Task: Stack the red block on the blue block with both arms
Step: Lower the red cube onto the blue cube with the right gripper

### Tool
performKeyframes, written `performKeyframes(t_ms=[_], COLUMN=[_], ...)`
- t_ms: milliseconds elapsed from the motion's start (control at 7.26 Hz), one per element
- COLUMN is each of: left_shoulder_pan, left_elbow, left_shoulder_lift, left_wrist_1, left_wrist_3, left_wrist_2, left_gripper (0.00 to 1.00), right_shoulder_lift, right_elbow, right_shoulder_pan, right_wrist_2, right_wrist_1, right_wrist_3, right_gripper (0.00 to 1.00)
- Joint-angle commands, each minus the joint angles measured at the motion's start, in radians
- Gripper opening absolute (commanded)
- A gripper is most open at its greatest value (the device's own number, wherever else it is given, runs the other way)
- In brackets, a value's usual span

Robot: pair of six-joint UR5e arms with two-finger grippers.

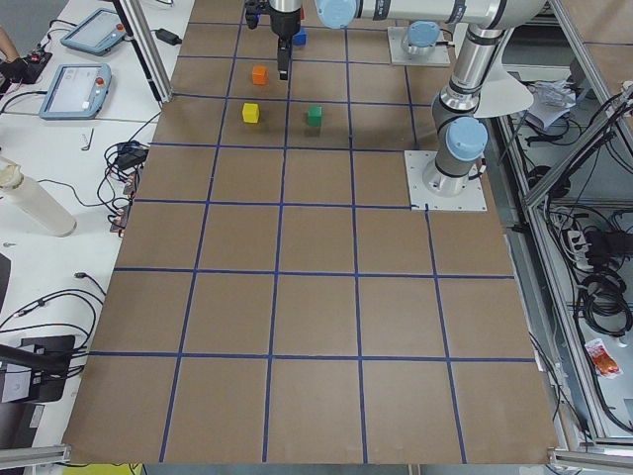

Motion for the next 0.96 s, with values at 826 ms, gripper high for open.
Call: performKeyframes(t_ms=[826], left_shoulder_pan=[-0.002], left_elbow=[-0.001], left_shoulder_lift=[-0.001], left_wrist_1=[0.0], left_wrist_3=[0.0], left_wrist_2=[0.0], left_gripper=[1.0], right_shoulder_lift=[0.021], right_elbow=[0.087], right_shoulder_pan=[-0.004], right_wrist_2=[0.012], right_wrist_1=[-0.181], right_wrist_3=[-0.124], right_gripper=[0.0])
